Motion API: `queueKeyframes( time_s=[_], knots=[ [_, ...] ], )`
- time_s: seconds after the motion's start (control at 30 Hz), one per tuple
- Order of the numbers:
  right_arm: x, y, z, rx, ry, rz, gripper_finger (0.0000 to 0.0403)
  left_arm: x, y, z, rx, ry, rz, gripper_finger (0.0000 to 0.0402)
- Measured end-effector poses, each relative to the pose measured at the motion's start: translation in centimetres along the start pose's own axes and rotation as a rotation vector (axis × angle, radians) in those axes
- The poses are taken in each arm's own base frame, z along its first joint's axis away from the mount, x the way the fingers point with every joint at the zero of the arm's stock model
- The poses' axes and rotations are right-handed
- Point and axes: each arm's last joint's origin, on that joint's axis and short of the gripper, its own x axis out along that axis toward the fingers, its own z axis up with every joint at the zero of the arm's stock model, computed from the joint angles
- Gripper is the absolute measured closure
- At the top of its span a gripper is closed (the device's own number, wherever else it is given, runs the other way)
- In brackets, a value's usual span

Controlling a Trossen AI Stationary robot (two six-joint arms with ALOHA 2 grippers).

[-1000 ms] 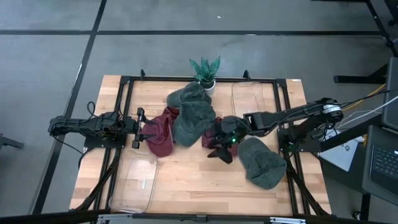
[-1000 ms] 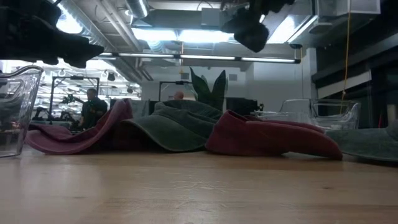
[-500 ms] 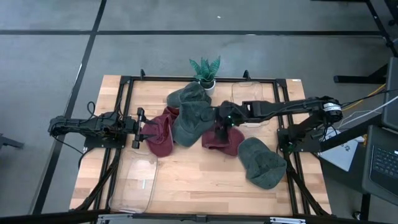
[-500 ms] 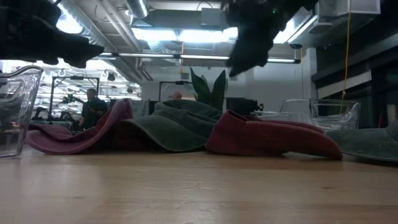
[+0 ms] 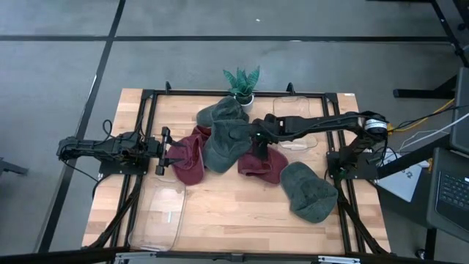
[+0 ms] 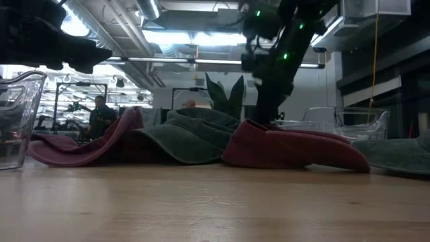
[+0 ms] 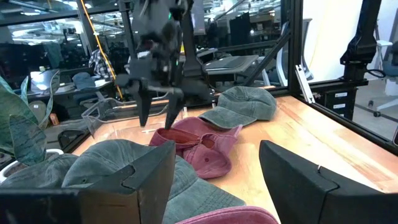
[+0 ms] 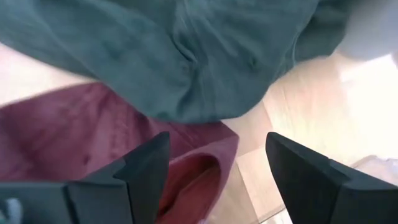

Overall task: Pick & Place hat
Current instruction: Put the bottom right red cap into the top transparent bin

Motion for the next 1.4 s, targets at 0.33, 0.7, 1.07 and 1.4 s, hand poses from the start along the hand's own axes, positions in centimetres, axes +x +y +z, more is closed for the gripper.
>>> queueKeyframes(
  time_s=[0.33, 0.7, 1.07, 1.4],
  knots=[
    [3.4, 0.3, -0.7, 0.009, 0.108, 0.008, 0.0139, 0.0, 0.0, 0.0, 0.0, 0.0, 0.0, 0.0171],
    [3.6, 0.7, -1.0, 0.03, 0.146, 0.084, 0.0238, 0.0, 0.0, 0.0, 0.0, 0.0, 0.0, 0.0171],
    [2.5, 2.1, -0.9, -0.039, 0.1, 0.11, 0.0381, 0.0, 0.0, 0.0, 0.0, 0.0, 0.0, 0.0172],
    [-0.6, 2.8, -0.6, -0.113, 0.022, 0.145, 0.0392, 0.0, 0.0, 0.0, 0.0, 0.0, 0.0, 0.0171]
  ],
)
